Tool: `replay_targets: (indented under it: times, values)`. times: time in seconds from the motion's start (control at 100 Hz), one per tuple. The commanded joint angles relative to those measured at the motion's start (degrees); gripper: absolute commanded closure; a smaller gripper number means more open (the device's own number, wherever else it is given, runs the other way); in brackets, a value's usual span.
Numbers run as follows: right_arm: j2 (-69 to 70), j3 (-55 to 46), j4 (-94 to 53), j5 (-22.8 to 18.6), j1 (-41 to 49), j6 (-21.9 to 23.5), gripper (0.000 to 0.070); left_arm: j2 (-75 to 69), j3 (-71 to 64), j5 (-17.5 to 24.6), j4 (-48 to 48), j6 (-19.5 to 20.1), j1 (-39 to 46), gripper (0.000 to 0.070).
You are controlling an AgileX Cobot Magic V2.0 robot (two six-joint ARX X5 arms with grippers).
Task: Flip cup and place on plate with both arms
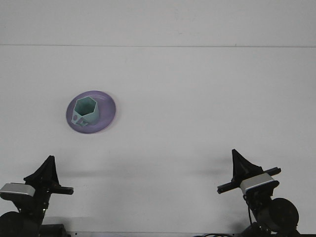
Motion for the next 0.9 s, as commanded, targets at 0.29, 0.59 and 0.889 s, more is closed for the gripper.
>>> replay_targets:
  times: [0.29, 0.59, 0.889]
  values:
    - [0.0, 0.6, 0.7, 0.0, 0.3, 0.2, 0.07, -0.1, -0.3, -0.2, 1.9, -0.2, 0.1, 0.0685]
    - [0.0, 0.6, 0.8, 0.0, 0.3, 0.2, 0.07, -0.9, -16.4, -1.2, 21.2, 2.0, 0.4, 0.0685]
    - [0.0, 0.6, 0.8, 0.0, 0.3, 0.2, 0.07, -0.9, -26.2, -2.1, 27.8, 6.1, 0.4, 0.0685]
